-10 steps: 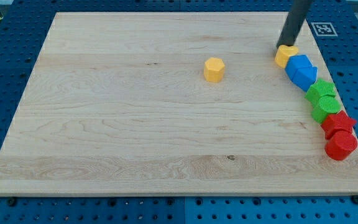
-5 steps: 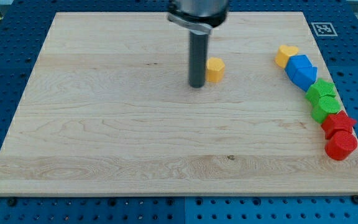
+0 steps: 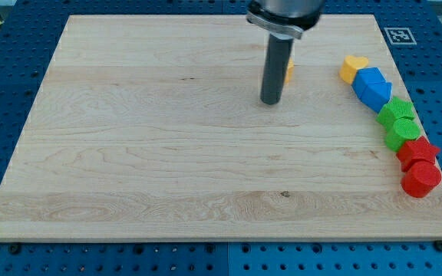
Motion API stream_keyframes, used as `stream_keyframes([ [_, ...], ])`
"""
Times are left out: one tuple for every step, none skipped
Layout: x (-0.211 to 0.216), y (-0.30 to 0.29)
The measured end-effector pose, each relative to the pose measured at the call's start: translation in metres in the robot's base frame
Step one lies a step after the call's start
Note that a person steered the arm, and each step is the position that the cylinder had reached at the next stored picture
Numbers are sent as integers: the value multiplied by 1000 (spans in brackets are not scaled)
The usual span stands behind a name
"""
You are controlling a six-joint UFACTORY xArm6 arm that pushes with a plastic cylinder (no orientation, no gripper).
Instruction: Drag the hexagon into the top side of the yellow heart
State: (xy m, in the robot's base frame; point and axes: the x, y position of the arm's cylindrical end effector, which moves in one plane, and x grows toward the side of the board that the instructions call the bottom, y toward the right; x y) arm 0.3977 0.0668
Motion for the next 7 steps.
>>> stream_keyframes([
  [-52, 17],
  [-84, 57],
  [-85, 51],
  [-91, 29],
  [-93, 58],
  [-93, 100],
  [-98, 95],
])
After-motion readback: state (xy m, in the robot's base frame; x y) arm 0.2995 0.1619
